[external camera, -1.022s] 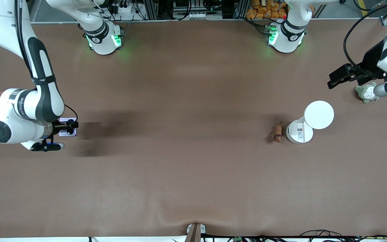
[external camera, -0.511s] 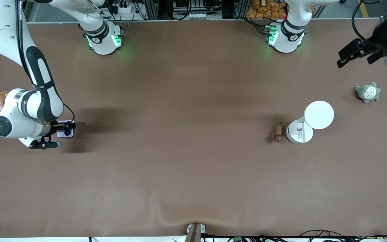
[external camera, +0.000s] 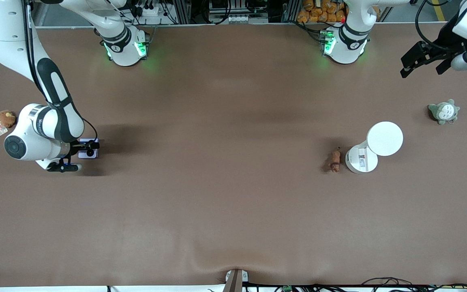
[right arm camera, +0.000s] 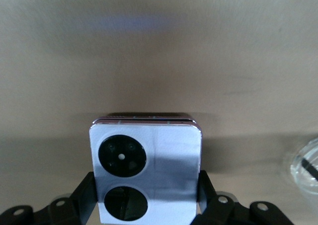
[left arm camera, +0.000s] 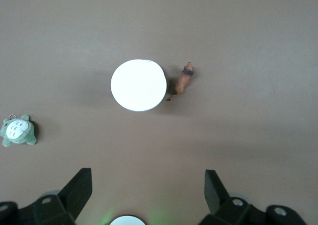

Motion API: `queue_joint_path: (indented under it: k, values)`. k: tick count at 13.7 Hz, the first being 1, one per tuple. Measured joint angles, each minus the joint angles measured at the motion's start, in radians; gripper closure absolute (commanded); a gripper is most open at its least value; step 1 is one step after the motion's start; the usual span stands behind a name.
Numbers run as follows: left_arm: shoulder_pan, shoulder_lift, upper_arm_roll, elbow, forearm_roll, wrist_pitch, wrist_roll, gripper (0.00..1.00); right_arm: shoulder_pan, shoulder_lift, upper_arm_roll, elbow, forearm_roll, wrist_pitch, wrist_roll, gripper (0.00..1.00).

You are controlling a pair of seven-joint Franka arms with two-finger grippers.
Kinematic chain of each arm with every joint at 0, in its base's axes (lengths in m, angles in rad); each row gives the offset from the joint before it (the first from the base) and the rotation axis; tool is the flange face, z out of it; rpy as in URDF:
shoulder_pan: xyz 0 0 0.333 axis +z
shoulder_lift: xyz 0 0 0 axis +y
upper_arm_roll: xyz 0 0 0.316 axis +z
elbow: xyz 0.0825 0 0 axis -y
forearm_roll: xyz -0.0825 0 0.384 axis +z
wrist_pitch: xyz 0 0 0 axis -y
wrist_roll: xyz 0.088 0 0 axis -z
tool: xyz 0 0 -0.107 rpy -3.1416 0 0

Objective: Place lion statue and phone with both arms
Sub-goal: 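Release the lion with the left gripper while the right gripper lowers the phone, then release the phone near the cup and withdraw the right gripper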

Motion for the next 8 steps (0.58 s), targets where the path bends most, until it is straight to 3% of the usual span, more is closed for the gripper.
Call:
queue_joint_path:
  k: [1,2,8]
  values:
    - [0.000,0.007,0.000,0.001,0.001,0.003,0.003,0.00,-0.002,0.000,0.000,-0.003,0.000,0.000,-0.001,0.33]
    - [0.000,0.013,0.000,0.002,0.007,0.005,0.016,0.00,-0.004,0.000,0.000,-0.003,0.000,-0.002,-0.002,0.00]
    - [0.010,0.021,0.012,0.004,0.036,0.005,0.089,0.00,-0.004,-0.019,0.003,0.064,0.001,-0.041,-0.027,0.00]
